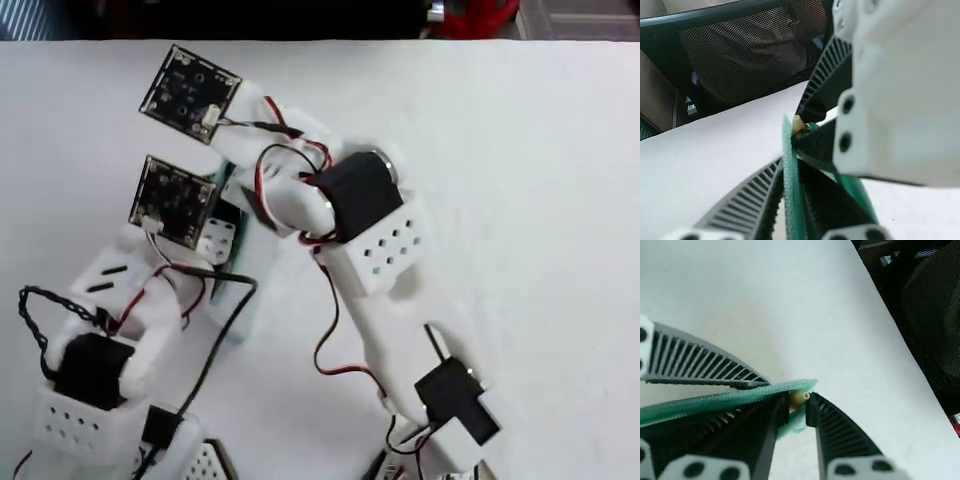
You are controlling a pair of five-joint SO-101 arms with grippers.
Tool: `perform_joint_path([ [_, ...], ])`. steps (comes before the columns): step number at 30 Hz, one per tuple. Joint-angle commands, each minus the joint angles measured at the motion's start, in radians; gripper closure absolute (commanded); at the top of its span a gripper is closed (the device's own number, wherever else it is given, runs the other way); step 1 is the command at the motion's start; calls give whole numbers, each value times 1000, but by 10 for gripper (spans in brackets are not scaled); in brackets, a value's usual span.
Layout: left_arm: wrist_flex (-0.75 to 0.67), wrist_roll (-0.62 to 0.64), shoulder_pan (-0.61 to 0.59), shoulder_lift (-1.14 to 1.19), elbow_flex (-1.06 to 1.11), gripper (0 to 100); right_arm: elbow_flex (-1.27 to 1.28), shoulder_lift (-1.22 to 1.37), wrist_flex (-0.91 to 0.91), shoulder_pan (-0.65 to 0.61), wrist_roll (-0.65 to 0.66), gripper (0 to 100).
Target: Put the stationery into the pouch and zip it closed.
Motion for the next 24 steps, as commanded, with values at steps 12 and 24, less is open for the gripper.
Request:
perform_joint_path([
  [12, 61, 9, -111, -27, -149, 843, 2, 30, -31, 64, -21, 979],
  [24, 86, 8, -101, -22, -91, 843, -6, 5, -31, 59, -21, 979],
])
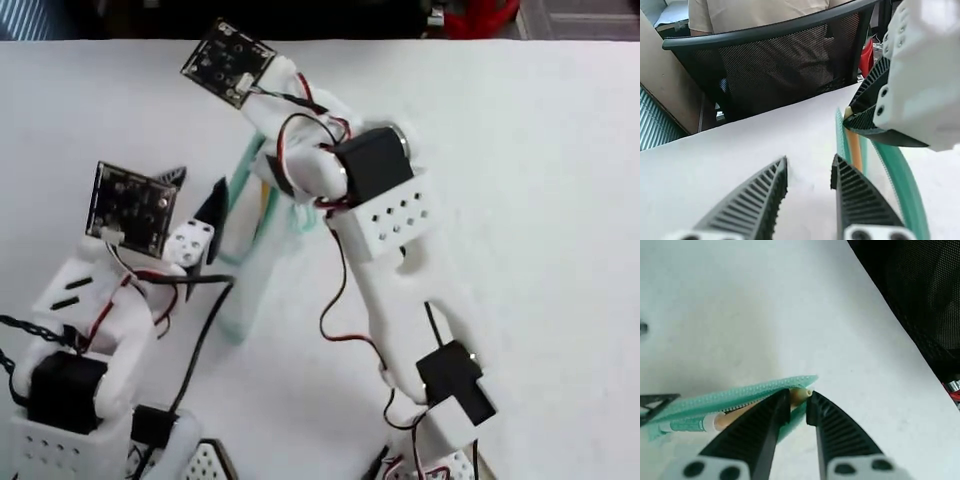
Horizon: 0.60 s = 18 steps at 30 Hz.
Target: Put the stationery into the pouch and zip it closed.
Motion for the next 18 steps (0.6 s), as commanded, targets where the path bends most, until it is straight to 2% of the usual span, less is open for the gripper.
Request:
perform_joint_path([
  [1, 2, 11, 18, -12, 14, 843, -11, -35, -12, -5, -6, 979],
  [5, -41, 9, 47, -13, 60, 843, -11, -53, -13, -12, -6, 979],
  [10, -130, 12, 45, -12, 129, 843, -11, -130, 16, -79, -6, 979],
  [18, -169, 9, 38, -12, 176, 845, -11, -263, 53, -154, -5, 979],
])
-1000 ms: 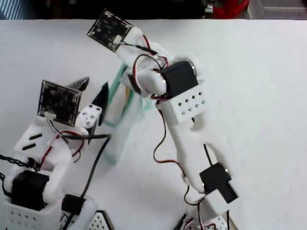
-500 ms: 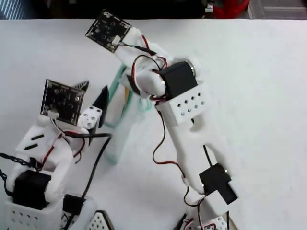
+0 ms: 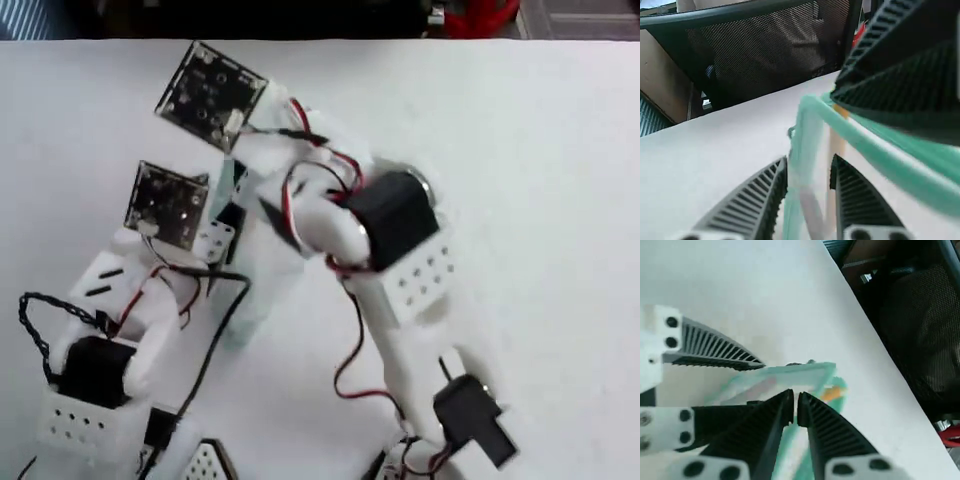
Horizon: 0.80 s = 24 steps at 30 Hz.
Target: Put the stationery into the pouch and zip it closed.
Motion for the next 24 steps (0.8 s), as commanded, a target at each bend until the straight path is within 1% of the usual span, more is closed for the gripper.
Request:
perform_joint_path([
  [1, -29, 8, 5, -12, -6, 845, -14, -76, 33, -41, -6, 979],
  [4, -29, 11, 5, -12, -11, 845, -11, -68, 58, -51, -6, 979],
  [6, -29, 11, 5, -12, -6, 845, -5, -38, 59, -21, -3, 979],
  [8, -23, 6, 2, -8, -2, 845, -5, 4, 59, 56, -3, 979],
  [9, -25, 6, -18, -13, 11, 845, -5, 21, 59, 107, 0, 979],
  [12, -31, 5, -116, -15, 44, 845, -9, 64, 50, 308, 3, 979],
  [14, -55, 5, -176, -10, 77, 843, -3, 99, 1, 435, 3, 979],
  [16, -107, 5, -199, -8, 141, 843, 15, 162, -53, 522, 2, 978],
  [21, -267, 0, -180, -8, 350, 844, 52, 401, -189, 622, 2, 976],
  [24, -285, -68, -179, -7, 404, 845, 51, 539, -294, 677, 2, 975],
])
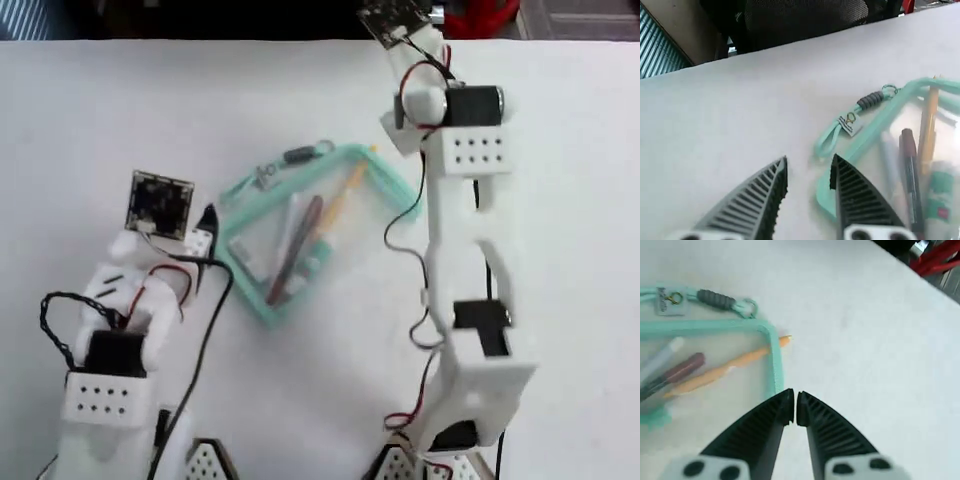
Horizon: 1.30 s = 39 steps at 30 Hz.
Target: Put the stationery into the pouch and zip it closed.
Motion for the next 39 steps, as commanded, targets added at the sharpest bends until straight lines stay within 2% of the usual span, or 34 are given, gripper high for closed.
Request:
perform_joint_path([
  [1, -46, -55, 4, -7, 37, 846, -15, 133, -147, 81, 2, 977],
  [6, -75, -63, -2, 5, 124, 846, -72, 367, -329, 156, -5, 978],
  [10, -74, -61, -39, 193, 51, 846, -163, 558, -340, 151, 2, 978],
  [13, -46, -55, -97, 484, -130, 846, -282, 648, -239, 142, 15, 978],
  [18, 37, -35, -107, 929, -390, 849, -446, 707, 82, 65, 233, 978],
  [23, 40, -23, -124, 1003, -442, 884, -552, 710, 311, 38, 356, 978],
  [26, 48, -28, -130, 1003, -434, 884, -555, 707, 331, 47, 416, 979],
  [30, 147, -28, -131, 1003, -440, 883, -526, 688, 326, 85, 516, 979],
  [32, 199, -28, -128, 1003, -440, 883, -559, 674, 271, 107, 471, 979],
  [36, 219, -21, -130, 1003, -442, 883, -572, 694, 19, 94, 219, 979],
  [39, 226, -25, -130, 1003, -433, 883, -580, 756, -88, 42, 180, 979],
])
